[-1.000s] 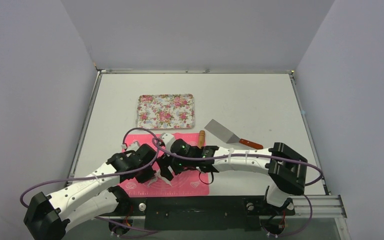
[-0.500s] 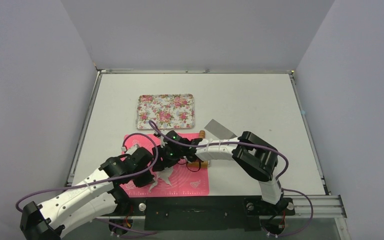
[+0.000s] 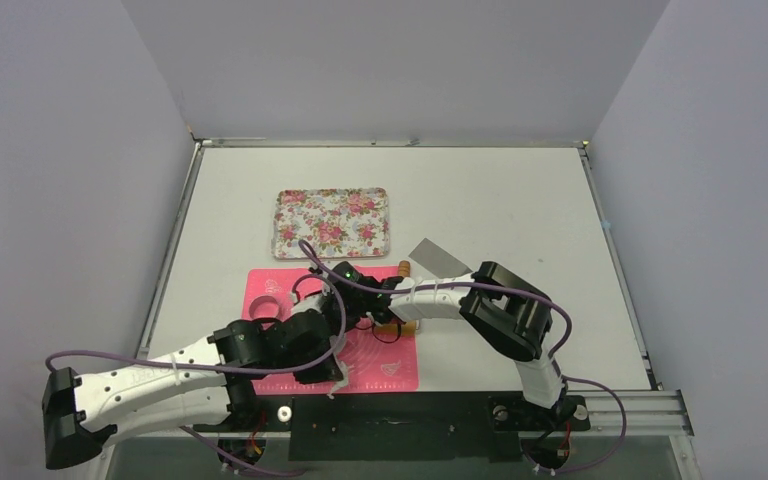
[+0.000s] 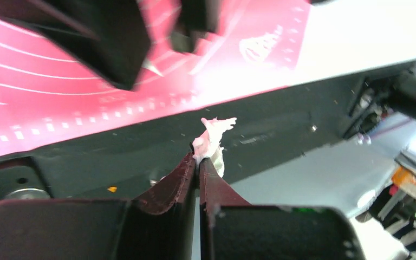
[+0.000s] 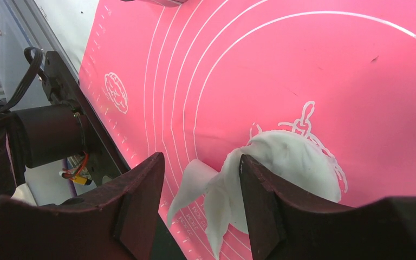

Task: Roll out the dumpling wrappers from the dough
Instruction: Remove the dumpling wrapper from the work surface, then place the dumpling wrapper on the work surface.

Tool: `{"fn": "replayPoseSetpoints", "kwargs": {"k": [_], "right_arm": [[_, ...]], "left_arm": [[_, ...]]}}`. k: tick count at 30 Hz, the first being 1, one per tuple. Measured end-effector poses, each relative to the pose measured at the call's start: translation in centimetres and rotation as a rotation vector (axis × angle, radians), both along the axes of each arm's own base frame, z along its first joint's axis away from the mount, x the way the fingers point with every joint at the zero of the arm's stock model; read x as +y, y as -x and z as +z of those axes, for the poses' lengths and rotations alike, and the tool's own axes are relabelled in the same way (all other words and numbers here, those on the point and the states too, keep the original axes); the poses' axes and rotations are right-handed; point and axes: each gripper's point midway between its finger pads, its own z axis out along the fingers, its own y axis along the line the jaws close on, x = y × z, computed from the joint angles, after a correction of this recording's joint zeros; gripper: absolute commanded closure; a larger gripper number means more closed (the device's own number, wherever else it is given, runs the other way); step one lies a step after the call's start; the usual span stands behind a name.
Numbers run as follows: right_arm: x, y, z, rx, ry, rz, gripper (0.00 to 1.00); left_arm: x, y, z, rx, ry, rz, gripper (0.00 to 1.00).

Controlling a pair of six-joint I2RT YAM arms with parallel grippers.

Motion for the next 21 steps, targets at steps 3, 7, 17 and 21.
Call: {"fn": "replayPoseSetpoints", "kwargs": {"k": [3, 7, 17, 21], "right_arm": [[0.0, 0.0, 0.0, 0.001, -0.002, 0.001, 0.50], [0.1, 0.0, 0.1, 0.007, -0.005, -0.001, 0.46], [-1.3, -2.9, 4.4, -0.020, -0.068, -0.087, 0.28], [-2.8, -5.8, 10.3, -0.115, -0.146, -0.177, 0.26]], "left_arm": [[-1.8, 0.9, 1.4, -0.023, 0.051, -0.073, 1.00], [-3.4, 1.0, 1.7, -0.030, 0.056, -0.107, 0.95], [-2.7, -1.2, 3.5, -0.126, 0.064, -0.004, 0.62], [-2.1, -2.3, 4.6, -0.156, 0.101, 0.051, 0.60]]}}
